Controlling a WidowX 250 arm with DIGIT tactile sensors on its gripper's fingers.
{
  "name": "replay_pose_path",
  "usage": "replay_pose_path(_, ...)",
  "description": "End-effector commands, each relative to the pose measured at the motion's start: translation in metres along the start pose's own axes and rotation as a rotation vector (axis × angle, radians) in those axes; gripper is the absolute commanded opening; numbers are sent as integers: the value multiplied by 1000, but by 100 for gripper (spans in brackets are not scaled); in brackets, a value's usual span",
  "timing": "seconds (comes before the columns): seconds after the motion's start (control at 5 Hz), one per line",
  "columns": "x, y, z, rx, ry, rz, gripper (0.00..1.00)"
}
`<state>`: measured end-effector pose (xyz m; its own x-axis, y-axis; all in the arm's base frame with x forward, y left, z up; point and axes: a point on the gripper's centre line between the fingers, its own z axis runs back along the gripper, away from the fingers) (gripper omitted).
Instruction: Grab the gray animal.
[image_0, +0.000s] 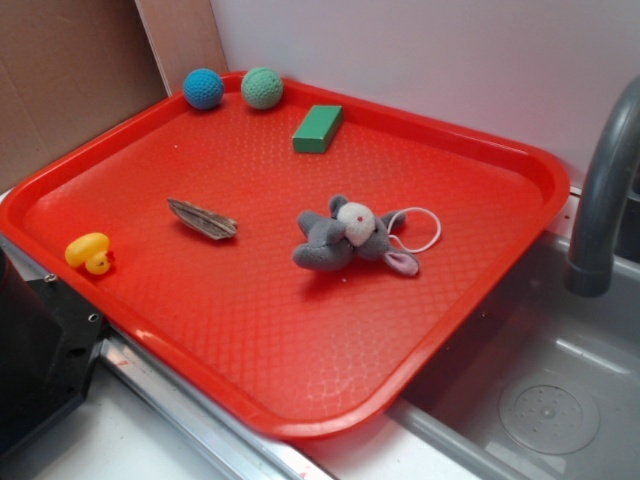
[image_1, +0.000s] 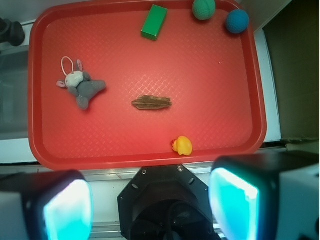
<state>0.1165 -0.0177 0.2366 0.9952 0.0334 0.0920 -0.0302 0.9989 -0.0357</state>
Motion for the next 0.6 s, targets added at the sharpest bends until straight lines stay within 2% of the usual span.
replay_pose_path(0.0,0,0,0,0,0,0,100)
replay_pose_path(0.2,23,-32,-36,5,-55,-180,100)
replay_pose_path(0.4,41,-52,-81,-7,-59,-321,100)
